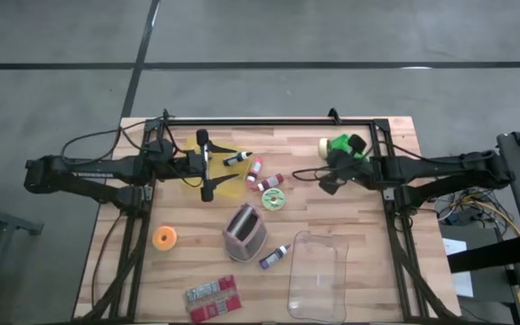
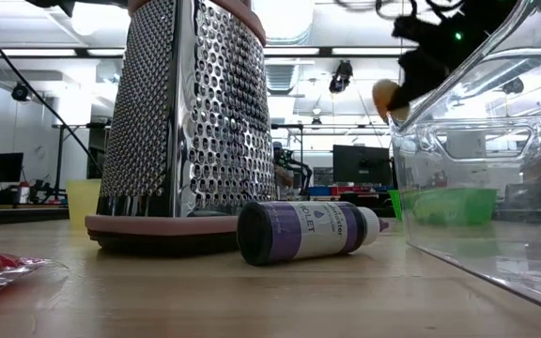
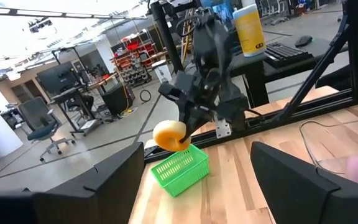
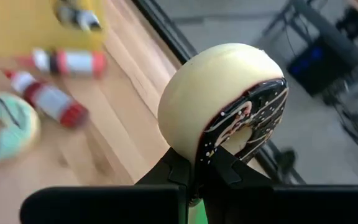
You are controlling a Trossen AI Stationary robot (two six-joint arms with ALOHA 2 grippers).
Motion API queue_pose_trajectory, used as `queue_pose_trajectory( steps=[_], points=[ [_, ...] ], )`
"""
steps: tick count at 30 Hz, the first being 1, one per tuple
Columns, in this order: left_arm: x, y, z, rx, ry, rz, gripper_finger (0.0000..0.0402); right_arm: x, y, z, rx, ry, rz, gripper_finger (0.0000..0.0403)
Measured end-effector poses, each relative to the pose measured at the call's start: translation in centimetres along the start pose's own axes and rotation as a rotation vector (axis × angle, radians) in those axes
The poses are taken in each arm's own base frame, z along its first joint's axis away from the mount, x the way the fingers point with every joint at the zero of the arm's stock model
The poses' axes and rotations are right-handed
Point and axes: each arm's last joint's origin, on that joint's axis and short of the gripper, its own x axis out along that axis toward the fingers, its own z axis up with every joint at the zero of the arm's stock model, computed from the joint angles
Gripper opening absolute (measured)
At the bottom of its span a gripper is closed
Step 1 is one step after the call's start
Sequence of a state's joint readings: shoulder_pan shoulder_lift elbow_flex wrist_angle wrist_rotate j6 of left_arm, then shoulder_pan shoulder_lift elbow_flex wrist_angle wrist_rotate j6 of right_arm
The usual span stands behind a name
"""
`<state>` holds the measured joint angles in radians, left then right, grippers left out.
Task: Pick & Place Food Item
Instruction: Put the black donut into the green bin
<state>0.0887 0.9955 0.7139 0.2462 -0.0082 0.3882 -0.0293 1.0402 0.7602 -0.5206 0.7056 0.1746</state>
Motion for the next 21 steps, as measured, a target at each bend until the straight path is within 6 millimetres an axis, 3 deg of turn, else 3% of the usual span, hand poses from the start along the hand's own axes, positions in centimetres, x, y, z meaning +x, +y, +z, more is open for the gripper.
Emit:
queue_pose_trajectory(
  steps=[13,21],
  points=[
    [-0.1,0.1,0.0,-0.019,0.004,0.018,0.0296,2.5,-4.1,-1.9,0.046,0.279,-0.045,0.001],
    [-0.1,0.1,0.0,-0.027,0.008,0.016,0.0296,4.1,-7.4,-2.7,0.123,0.382,0.077,0.0011]
  ],
)
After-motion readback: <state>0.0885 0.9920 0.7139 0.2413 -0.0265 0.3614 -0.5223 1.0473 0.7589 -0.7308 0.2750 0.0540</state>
